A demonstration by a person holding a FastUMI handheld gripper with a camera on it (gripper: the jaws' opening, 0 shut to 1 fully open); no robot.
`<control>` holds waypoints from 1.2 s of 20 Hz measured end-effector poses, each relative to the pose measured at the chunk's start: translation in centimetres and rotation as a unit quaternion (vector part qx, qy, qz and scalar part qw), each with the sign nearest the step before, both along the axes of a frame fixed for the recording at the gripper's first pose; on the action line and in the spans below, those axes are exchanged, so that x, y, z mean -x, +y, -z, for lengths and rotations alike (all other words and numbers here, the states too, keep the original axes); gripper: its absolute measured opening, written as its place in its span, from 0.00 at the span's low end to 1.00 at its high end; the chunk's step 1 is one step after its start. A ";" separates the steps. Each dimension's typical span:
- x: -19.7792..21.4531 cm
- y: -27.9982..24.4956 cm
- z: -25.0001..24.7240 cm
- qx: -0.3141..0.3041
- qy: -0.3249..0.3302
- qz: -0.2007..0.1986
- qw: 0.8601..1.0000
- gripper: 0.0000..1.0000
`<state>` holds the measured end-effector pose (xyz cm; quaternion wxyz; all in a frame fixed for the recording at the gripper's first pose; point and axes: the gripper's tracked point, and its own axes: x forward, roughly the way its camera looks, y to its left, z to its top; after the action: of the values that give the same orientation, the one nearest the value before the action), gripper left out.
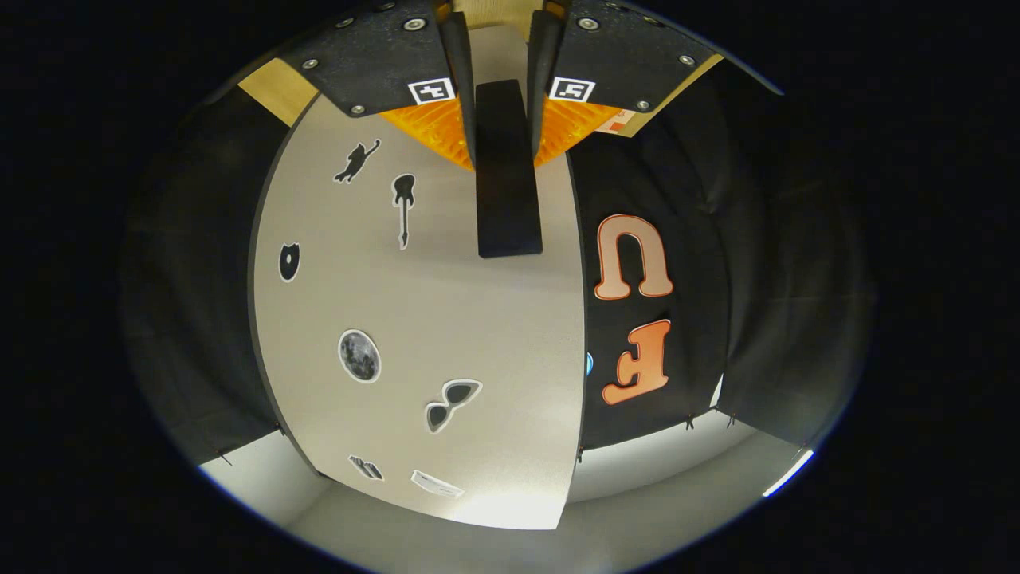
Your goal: Open the shoe cabinet door, grab the shoes and put them into the shoe cabinet, then close the shoe cabinet door.
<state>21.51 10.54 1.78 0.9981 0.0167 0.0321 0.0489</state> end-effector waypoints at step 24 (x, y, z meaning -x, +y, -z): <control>7.9 -8.5 -0.1 -0.009 0.001 0.044 0.999 0.28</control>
<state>13.64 2.04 1.83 0.9991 0.0268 0.0322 0.0052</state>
